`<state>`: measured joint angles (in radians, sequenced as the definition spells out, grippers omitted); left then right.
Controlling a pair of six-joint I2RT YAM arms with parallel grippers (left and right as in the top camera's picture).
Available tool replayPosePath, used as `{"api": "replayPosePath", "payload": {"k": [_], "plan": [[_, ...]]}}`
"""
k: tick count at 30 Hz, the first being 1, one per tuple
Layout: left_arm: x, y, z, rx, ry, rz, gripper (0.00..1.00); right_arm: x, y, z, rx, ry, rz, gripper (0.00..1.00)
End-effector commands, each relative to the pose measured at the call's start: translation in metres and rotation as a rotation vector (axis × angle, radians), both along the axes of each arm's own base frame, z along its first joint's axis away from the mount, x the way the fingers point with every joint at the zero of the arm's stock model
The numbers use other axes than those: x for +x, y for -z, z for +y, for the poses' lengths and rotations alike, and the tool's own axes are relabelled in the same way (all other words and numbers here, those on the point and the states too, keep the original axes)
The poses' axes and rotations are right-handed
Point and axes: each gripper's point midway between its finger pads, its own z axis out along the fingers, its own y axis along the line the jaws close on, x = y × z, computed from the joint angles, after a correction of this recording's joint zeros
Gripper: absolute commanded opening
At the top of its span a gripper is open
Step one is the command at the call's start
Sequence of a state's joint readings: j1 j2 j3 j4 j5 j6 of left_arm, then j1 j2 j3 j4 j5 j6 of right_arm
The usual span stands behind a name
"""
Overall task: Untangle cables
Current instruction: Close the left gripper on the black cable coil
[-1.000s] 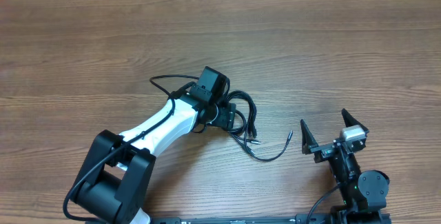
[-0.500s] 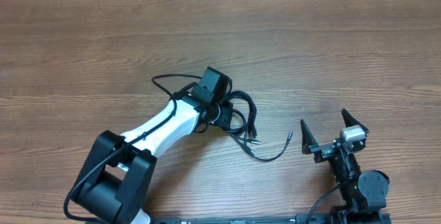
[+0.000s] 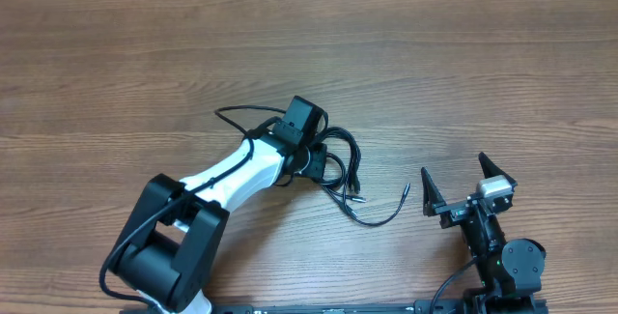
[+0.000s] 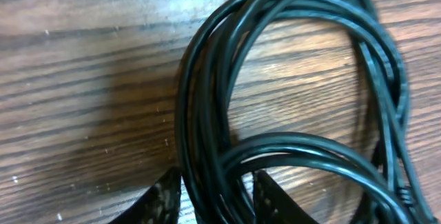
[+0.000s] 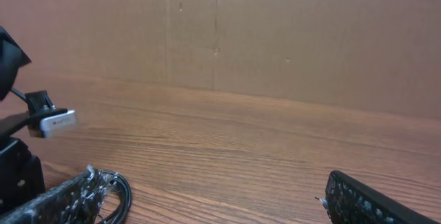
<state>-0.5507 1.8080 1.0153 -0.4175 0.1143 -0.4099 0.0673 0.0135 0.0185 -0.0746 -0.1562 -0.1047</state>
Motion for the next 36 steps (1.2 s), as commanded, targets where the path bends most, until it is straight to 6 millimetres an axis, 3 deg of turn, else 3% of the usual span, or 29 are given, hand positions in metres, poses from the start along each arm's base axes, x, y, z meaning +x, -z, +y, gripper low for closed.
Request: {"api": "replayPosePath", "payload": {"k": [1,5,12,16,29,36], "plan": [[0.005,0.002,-0.005,0.007,-0.007,-0.011,0.22,0.000,0.002,0.001,-0.001,0.000,-0.005,1.00],[0.008,0.001,-0.007,-0.001,-0.011,-0.020,0.04,0.000,0.002,0.001,-0.001,0.000,-0.005,1.00],[0.009,-0.002,-0.008,-0.006,0.005,-0.028,0.04,0.000,0.002,0.001,-0.001,0.000,-0.005,1.00],[0.012,-0.018,-0.010,0.002,0.074,-0.074,0.04,0.000,0.002,0.001,-0.001,0.000,-0.005,1.00],[0.024,-0.140,-0.017,0.038,0.469,-0.499,0.04,0.000,0.002,0.001,-0.001,0.000,-0.005,1.00],[0.017,-0.179,-0.023,0.016,0.593,-0.636,0.04,0.000,0.002,0.001,-0.001,0.000,-0.005,1.00]]}}
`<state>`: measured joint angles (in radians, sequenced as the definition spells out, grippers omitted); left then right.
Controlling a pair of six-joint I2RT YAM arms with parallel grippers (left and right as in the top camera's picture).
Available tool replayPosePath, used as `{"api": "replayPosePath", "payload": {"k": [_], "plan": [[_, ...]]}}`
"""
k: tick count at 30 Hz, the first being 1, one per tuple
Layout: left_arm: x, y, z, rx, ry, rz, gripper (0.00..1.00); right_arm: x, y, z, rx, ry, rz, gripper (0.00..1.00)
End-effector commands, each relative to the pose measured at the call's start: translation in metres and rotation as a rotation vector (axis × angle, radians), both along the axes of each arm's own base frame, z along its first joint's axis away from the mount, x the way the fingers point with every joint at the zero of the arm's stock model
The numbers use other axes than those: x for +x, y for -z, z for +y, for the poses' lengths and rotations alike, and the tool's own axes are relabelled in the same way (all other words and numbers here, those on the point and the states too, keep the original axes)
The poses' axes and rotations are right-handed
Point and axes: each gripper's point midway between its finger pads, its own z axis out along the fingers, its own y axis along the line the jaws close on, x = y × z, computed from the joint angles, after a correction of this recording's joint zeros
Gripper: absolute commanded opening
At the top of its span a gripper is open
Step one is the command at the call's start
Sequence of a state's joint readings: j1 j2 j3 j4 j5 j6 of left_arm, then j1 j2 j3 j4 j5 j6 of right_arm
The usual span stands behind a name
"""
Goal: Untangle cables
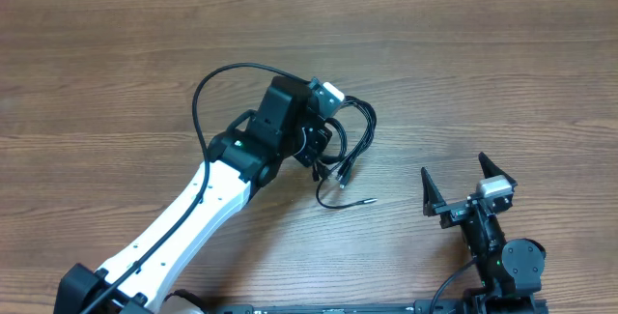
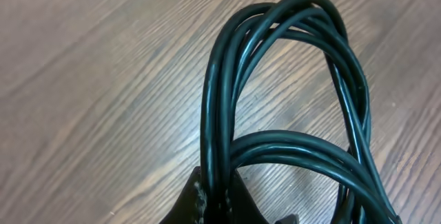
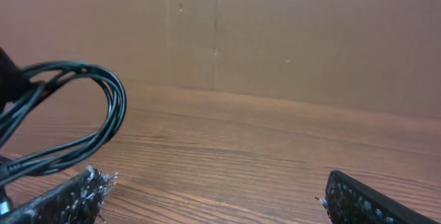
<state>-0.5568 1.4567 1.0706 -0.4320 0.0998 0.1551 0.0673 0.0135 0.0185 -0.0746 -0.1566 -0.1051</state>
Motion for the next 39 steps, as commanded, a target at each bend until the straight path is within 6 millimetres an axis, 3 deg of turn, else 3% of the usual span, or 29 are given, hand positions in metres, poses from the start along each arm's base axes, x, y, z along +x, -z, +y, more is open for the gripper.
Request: {"api": "replayPosePath", "payload": {"k": [1,8,17,24,30,39], "plan": [[-0.011,-0.028,-0.019,-0.018,0.202,-0.095,0.04,0.000,0.002,0.000,0.000,0.000,-0.005,1.00],[-0.029,-0.037,-0.041,-0.077,0.405,-0.130,0.04,0.000,-0.002,0.002,0.005,-0.007,-0.017,1.00],[-0.036,-0.043,-0.050,-0.099,0.504,-0.170,0.04,-0.014,-0.011,0.037,0.012,-0.226,-0.042,1.00],[-0.051,-0.057,-0.062,-0.194,0.591,-0.167,0.04,-0.023,-0.022,0.035,0.061,-0.221,0.045,1.00],[-0.060,-0.060,-0.066,-0.231,0.628,-0.149,0.04,-0.038,-0.051,0.023,0.059,-0.151,0.089,1.00],[-0.077,-0.068,-0.073,-0.314,0.708,-0.118,0.04,-0.029,-0.048,0.013,0.073,-0.077,0.229,1.00]]}}
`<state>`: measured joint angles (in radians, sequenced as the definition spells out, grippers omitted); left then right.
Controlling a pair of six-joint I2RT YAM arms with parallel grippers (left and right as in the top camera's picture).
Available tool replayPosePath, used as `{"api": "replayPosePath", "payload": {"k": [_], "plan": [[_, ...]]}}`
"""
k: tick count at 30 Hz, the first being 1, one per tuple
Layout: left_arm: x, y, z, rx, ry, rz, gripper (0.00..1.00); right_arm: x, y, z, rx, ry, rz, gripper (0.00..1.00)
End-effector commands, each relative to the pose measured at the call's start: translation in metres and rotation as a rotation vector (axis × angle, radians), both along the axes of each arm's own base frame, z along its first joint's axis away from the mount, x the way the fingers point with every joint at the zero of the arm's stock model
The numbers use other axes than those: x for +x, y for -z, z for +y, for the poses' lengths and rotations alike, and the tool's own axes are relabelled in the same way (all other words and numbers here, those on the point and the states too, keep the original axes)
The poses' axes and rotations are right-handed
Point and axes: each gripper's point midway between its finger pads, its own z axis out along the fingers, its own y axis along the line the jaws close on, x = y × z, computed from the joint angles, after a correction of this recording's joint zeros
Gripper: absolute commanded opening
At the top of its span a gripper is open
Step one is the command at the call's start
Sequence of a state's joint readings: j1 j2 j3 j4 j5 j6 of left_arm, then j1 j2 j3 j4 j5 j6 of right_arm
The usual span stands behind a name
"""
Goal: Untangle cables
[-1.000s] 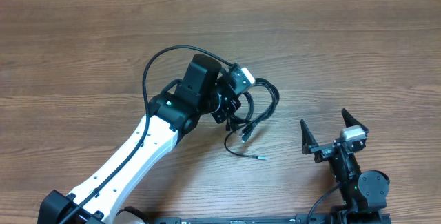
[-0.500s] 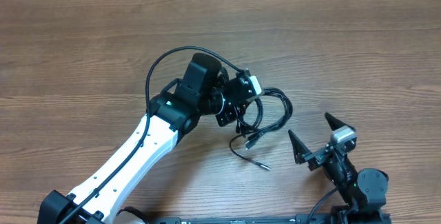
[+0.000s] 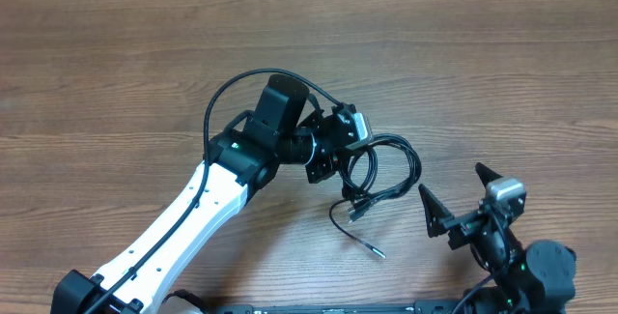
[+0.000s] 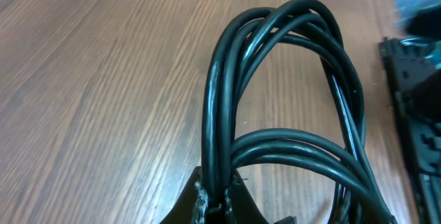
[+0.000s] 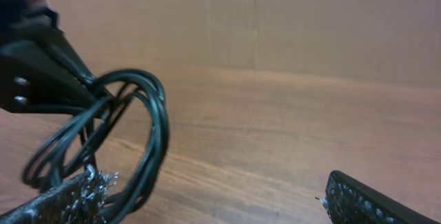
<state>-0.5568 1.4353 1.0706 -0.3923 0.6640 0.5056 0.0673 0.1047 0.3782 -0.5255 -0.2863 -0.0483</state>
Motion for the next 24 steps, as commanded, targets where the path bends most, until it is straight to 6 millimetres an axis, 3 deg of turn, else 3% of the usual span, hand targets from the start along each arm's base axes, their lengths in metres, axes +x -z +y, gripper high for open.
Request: {"api": "replayPosePath", "payload": {"k": [1,12,17,24], "plan": [[-0.014,-0.029,-0.009,-0.084,0.083,-0.025,0.04,0.009,-0.002,-0.007,0.009,0.052,0.054,1.00],[-0.027,-0.036,-0.014,-0.137,0.153,0.008,0.04,0.034,0.021,-0.004,-0.003,0.048,0.191,1.00],[-0.031,-0.037,-0.016,-0.143,0.169,0.011,0.04,0.035,0.014,0.003,0.011,0.006,0.163,1.00],[-0.056,-0.044,-0.033,-0.178,0.266,0.017,0.04,0.035,0.007,0.009,0.023,-0.033,0.136,1.00]]}}
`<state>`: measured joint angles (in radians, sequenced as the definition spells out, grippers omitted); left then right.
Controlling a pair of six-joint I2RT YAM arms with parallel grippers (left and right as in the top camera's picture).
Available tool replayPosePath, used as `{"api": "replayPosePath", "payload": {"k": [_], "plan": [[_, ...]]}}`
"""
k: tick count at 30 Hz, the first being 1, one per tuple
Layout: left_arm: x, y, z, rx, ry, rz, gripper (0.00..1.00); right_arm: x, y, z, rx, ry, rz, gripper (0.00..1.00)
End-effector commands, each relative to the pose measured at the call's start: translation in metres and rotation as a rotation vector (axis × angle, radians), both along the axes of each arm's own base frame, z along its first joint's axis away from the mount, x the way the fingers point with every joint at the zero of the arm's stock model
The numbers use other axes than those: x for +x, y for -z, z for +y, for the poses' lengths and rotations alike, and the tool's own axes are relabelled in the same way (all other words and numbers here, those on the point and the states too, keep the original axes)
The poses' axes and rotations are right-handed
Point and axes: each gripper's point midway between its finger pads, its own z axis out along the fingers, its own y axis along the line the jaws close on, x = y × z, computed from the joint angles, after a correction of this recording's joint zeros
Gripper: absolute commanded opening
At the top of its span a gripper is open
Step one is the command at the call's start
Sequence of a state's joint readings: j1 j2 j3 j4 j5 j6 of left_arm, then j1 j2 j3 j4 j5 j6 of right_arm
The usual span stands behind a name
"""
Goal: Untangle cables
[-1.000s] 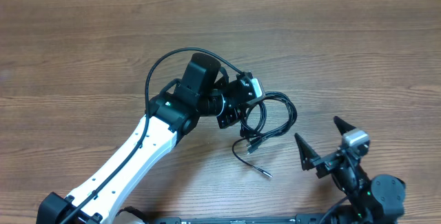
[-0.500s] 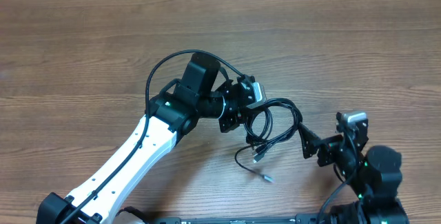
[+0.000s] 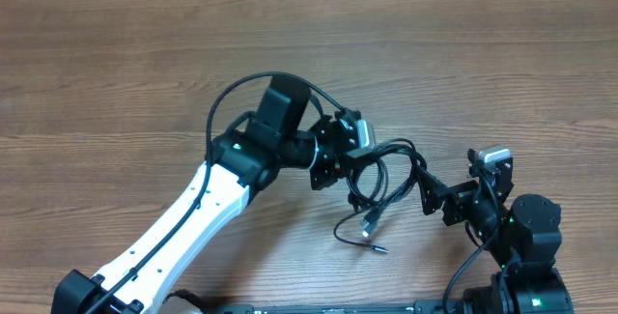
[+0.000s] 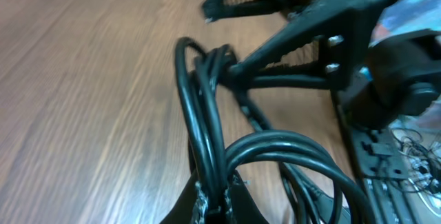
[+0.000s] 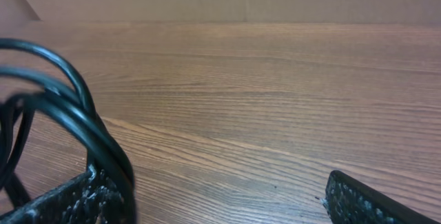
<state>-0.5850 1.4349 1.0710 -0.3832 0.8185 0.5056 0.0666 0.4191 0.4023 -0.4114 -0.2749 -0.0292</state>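
A tangled bundle of black cables [image 3: 389,172] hangs from my left gripper [image 3: 348,156], which is shut on several strands. In the left wrist view the strands [image 4: 207,107] rise out of the pinched left gripper [image 4: 219,195]. Two plug ends [image 3: 371,224] dangle down to the table. My right gripper [image 3: 461,188] is open right of the bundle, and its left finger [image 3: 429,194] touches the outer loop. The right wrist view shows that loop [image 5: 83,120] lying against the left finger [image 5: 76,196] of the open right gripper [image 5: 213,193], nothing between the fingers.
The wooden table [image 3: 483,63] carries only the cables. A cardboard wall stands along the far edge. The left arm's own black lead [image 3: 227,97] arcs over its wrist.
My right gripper has moved left and forward, from clear of the bundle to its left finger against the outer loop. The left gripper still holds the bundle, shifted slightly towards the right gripper.
At first my left gripper's fingers stood either side of the coil lying on the table, the right arm parked. Then the left gripper was shut on the coil and held it up. Later the bundle hung further right, and now the open right gripper touches it.
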Motion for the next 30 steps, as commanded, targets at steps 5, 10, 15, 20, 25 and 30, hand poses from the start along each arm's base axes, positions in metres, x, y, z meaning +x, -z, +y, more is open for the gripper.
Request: {"api": "replayPosePath", "payload": {"k": [5,10,15,20,25,30], "plan": [[-0.043,-0.031,-0.026,-0.092,0.170,-0.033,0.04,0.000,-0.019,0.003,0.013,-0.015,-0.037,1.00],[-0.043,-0.030,-0.026,-0.091,0.171,-0.032,0.04,0.001,-0.010,-0.007,-0.012,0.044,-0.006,1.00],[-0.045,-0.027,-0.024,-0.078,0.170,-0.012,0.04,0.001,-0.009,-0.010,-0.017,0.058,-0.003,1.00],[-0.051,-0.019,-0.020,-0.041,0.165,0.048,0.04,0.002,-0.013,-0.009,-0.014,0.056,-0.020,1.00],[-0.054,-0.016,-0.018,-0.026,0.151,0.095,0.04,0.003,-0.016,-0.009,-0.013,0.055,-0.031,1.00],[-0.058,-0.017,-0.019,-0.029,0.144,0.148,0.04,0.005,-0.022,-0.009,-0.011,0.056,-0.057,1.00]]}}
